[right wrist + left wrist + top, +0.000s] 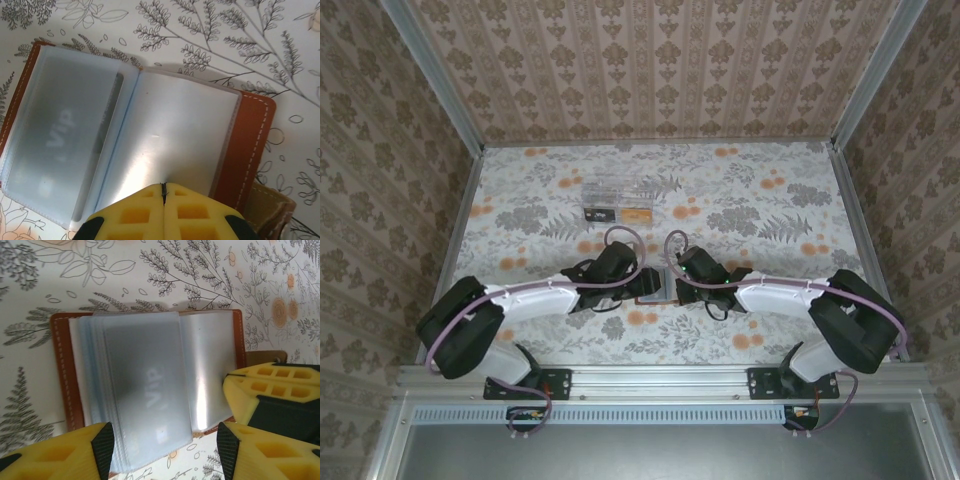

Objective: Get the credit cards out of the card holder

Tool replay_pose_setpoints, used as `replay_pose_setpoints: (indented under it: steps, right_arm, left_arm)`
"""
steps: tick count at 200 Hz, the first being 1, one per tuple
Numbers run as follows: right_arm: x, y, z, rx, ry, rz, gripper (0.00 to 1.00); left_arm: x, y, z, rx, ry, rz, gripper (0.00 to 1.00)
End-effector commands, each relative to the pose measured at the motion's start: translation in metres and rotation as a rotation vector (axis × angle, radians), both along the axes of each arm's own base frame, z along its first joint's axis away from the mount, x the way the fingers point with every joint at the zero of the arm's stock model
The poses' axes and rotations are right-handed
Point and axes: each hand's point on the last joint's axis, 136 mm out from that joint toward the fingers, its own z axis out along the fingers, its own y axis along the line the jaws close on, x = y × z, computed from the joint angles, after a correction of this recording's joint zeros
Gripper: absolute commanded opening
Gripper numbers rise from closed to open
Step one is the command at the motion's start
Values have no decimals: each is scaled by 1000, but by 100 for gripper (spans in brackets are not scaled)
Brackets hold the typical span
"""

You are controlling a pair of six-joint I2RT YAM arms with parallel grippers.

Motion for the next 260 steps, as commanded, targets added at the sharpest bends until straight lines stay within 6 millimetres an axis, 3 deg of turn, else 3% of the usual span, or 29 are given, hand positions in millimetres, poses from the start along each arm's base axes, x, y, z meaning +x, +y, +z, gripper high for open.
replay_pose_setpoints:
  steps: [1, 106, 144, 206, 260]
  right_arm:
    - [-3, 3, -8, 34, 32, -13, 6]
    - [-4, 3, -9, 37, 40, -12, 6]
    - [-5, 2, -11, 30, 45, -13, 7]
    - [-6, 3, -15, 28, 57, -12, 7]
    - [-6, 2, -16, 25, 60, -14, 7]
  left_arm:
    - [3, -15, 8, -34, -10, -21, 57]
    - [5, -3, -17, 119, 3, 6, 56]
    - [6, 4, -14, 142, -18, 21, 56]
    - [0, -11, -19, 98, 11, -30, 56]
    - [-2, -22, -9, 46, -2, -67, 56]
